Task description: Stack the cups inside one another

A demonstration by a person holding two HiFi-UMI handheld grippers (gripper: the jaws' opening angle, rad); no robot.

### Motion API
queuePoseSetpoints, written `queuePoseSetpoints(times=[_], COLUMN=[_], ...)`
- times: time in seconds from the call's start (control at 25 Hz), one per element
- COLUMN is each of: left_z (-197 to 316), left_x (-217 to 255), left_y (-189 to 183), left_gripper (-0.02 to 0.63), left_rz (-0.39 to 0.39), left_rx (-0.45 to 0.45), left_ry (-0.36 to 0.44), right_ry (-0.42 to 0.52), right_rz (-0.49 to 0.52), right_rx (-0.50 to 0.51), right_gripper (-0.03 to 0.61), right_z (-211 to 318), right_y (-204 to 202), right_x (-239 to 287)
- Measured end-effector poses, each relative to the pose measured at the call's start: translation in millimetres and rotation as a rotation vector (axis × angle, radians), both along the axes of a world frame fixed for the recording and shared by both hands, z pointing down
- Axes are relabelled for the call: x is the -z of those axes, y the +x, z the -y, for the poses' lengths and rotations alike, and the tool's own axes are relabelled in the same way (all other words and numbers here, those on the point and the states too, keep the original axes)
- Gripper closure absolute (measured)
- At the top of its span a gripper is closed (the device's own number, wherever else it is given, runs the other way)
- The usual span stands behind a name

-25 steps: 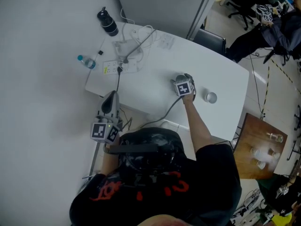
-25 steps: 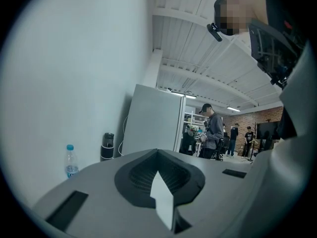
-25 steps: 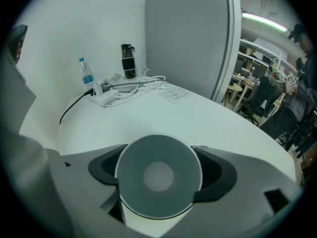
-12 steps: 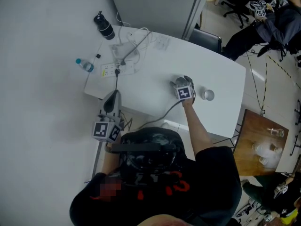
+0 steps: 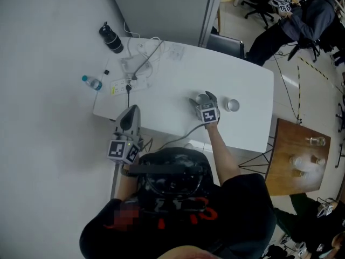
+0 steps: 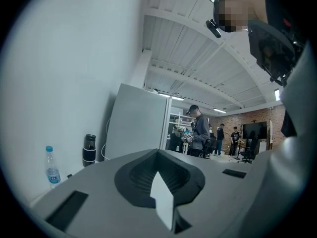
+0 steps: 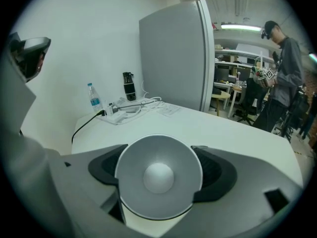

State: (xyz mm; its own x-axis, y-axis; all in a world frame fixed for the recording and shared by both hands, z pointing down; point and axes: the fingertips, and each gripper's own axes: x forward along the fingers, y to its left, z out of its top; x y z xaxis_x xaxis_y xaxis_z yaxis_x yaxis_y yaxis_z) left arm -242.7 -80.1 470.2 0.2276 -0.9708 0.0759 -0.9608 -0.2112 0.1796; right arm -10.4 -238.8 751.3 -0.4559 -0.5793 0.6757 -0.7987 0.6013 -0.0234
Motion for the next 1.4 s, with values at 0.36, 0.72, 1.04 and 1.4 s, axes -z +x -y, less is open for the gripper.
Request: queuePoseSetpoints(times=[0.36, 0.72, 1.04, 1.4], left_z=[5.9, 16.1, 24.5, 31.4], left_x=[-0.3, -1.4, -3.3, -2.5], left_y=[19.4, 39.7, 55.3, 72.9], left_gripper=[0.611, 0.611, 0.611, 0.611], left_rz=[-0.008, -0.021, -0.043, -0.047], left_rx=[-0.072, -0.146, -0.199, -0.248], left_ry=[-0.009, -0.004, -0.003, -0.006], right_ry=[0.093, 0.173, 0.247, 0.318], right_rz=[0.087, 0.111, 0.148, 0.161], right_rx=[-0.074, -0.099, -0.137, -0.212], right_gripper=[0.167, 0.166, 0.166, 0.166], right_z=[-19.7, -35.1, -46.9, -48.8], right_y=[22.8, 47.0, 74.2, 112.6], right_x=[48.8, 93.7, 126.5, 155.0])
